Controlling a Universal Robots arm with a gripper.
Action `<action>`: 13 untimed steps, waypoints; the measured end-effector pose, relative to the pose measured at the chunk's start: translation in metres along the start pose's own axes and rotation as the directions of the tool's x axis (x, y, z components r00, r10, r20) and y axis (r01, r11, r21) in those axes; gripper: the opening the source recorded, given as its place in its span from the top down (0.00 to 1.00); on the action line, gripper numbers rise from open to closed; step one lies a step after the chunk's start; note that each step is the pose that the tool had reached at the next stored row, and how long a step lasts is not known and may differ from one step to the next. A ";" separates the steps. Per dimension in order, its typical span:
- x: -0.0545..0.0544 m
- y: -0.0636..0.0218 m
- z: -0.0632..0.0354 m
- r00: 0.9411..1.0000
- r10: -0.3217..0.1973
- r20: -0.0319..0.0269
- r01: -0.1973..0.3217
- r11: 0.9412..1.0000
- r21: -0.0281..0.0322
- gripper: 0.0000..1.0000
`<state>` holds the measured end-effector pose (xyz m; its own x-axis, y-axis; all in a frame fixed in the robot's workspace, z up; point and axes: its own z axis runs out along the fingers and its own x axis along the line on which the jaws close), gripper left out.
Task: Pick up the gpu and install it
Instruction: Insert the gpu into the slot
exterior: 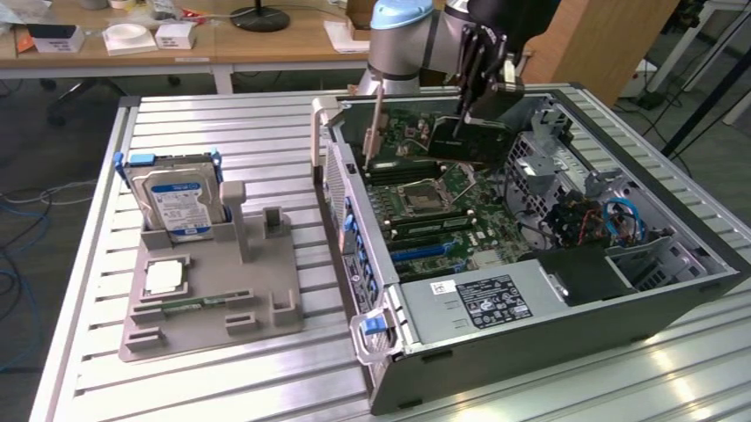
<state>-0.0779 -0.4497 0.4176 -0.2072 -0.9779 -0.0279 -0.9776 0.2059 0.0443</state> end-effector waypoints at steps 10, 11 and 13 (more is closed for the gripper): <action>0.000 0.0000 0.0002 0.998 -0.071 -0.003 0.071 0.998 -0.002 0.74; 0.000 0.0000 0.0002 0.997 -0.078 -0.003 0.078 0.997 -0.002 0.74; 0.000 0.0000 0.0002 0.996 -0.094 -0.004 0.094 0.996 -0.003 0.74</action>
<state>-0.0779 -0.4497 0.4173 -0.1138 -0.9931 -0.0278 -0.9927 0.1125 0.0443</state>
